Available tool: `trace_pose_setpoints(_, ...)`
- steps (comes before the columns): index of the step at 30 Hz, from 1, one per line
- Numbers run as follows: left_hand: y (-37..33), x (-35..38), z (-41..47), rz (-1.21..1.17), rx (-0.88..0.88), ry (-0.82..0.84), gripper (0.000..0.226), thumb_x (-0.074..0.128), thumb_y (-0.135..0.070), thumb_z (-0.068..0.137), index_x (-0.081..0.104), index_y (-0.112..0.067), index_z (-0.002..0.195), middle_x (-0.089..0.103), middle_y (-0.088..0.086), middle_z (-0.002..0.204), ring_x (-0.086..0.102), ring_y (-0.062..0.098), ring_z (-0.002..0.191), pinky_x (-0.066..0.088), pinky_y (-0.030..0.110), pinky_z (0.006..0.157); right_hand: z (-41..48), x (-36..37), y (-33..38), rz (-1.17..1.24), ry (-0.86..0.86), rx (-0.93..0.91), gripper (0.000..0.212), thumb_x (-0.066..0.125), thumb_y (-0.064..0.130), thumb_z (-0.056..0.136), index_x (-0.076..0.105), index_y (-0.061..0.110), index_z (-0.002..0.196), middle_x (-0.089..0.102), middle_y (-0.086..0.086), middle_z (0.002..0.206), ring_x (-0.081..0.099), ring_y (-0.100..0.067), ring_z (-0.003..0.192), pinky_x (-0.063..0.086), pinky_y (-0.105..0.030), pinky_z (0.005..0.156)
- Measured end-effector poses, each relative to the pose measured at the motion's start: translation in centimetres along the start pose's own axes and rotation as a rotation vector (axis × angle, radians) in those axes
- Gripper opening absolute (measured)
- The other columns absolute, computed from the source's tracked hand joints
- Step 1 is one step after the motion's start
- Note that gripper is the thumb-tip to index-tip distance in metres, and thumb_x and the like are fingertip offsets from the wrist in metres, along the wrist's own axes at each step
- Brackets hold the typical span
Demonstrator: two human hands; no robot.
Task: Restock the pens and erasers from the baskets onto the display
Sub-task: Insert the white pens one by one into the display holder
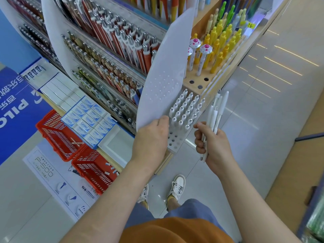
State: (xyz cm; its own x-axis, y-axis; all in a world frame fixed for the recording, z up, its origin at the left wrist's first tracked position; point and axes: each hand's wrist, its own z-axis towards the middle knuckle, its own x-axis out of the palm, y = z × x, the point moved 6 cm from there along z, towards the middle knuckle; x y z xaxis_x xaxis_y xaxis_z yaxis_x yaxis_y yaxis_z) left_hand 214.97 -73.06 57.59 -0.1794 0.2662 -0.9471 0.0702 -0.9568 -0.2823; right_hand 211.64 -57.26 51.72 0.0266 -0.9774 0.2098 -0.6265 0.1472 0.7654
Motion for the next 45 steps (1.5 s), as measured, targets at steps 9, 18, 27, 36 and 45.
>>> trace_pose_setpoints(9,-0.3,2.0,1.5,0.053,-0.046,0.108,0.04,0.069,0.011,0.062,0.064,-0.002,0.099,0.067,0.013,0.074,0.061,0.035,0.052,0.046,0.036,0.04,-0.4,0.5,-0.7,0.013,0.087,0.038,0.008,0.054,0.014,0.093,0.06,0.009,0.095,0.043,-0.003,0.062,0.03,-0.013,0.047,0.022,-0.021,0.041)
trace_pose_setpoints(18,-1.4,-2.1,0.2,-0.173,-0.061,-0.062,0.033,0.056,-0.023,0.093,0.054,-0.013,0.125,0.061,0.003,0.091,0.059,0.023,0.075,0.049,0.035,0.063,-2.7,1.1,0.6,-0.039,0.378,0.095,0.018,0.053,0.013,0.081,0.067,0.013,0.092,0.037,-0.005,0.058,0.02,-0.011,0.043,0.014,-0.015,0.038)
trace_pose_setpoints(27,-3.5,-3.8,0.2,-1.221,-0.488,0.192,0.022,0.056,-0.019,0.094,0.068,-0.001,0.089,0.055,-0.013,0.048,0.053,-0.002,0.048,0.042,0.01,0.054,-4.8,2.6,1.6,-0.107,0.618,0.092,0.026,0.054,0.022,0.082,0.069,0.009,0.098,0.049,-0.01,0.064,0.025,-0.009,0.036,0.017,-0.013,0.036)
trace_pose_setpoints(36,-2.0,-5.5,-1.1,-1.269,-0.433,0.004,0.015,0.059,-0.026,0.084,0.069,-0.019,0.092,0.062,-0.007,0.067,0.059,0.008,0.064,0.056,0.025,0.063,-3.9,0.5,1.7,0.027,0.401,-0.047,0.007,0.064,0.019,0.08,0.07,0.017,0.08,0.057,-0.009,0.067,0.03,-0.01,0.042,0.021,-0.015,0.038)
trace_pose_setpoints(45,0.6,-8.6,-1.8,-0.938,-0.2,-0.13,0.014,0.064,-0.029,0.083,0.067,-0.042,0.088,0.07,-0.007,0.081,0.069,0.011,0.074,0.057,0.023,0.065,-3.3,-1.2,0.7,-0.098,0.192,-0.001,0.019,0.058,0.023,0.093,0.067,0.009,0.101,0.053,-0.007,0.063,0.026,-0.012,0.046,0.017,-0.021,0.041)
